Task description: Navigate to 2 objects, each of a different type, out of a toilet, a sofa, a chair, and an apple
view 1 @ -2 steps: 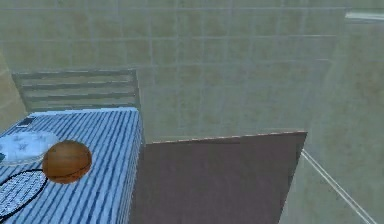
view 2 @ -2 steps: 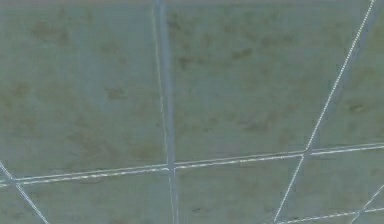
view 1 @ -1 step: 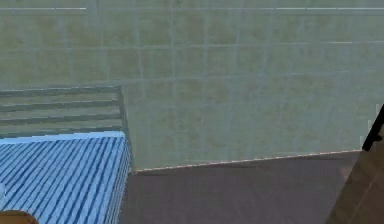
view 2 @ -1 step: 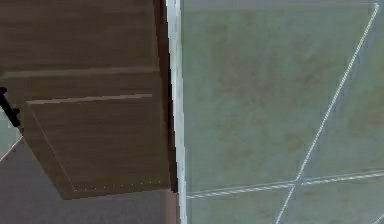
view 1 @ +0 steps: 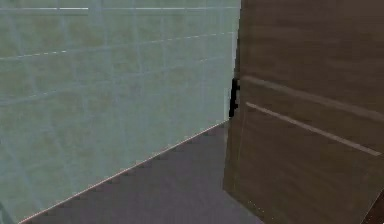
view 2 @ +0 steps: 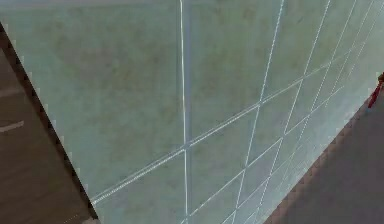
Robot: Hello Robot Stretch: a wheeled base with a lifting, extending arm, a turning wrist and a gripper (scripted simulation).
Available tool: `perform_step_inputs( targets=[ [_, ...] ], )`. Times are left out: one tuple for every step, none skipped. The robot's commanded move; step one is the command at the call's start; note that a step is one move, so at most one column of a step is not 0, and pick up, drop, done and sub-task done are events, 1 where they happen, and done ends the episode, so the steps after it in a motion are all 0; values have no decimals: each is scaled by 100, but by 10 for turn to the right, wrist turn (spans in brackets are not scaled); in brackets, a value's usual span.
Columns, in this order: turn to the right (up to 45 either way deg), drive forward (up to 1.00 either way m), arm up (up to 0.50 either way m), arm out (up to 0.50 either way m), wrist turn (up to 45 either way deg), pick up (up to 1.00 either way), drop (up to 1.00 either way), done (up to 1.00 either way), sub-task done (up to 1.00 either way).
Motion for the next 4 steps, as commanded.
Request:
perform_step_inputs(
  targets=[
    [0, 100, 0, 0, 0, 0, 0, 0, 0],
    [90, 0, 0, 0, 0, 0, 0, 0, 0],
    [0, 20, 0, 0, 0, 0, 0, 0, 0],
    [270, 0, 0, 0, 0, 0, 0, 0, 0]
  ],
)
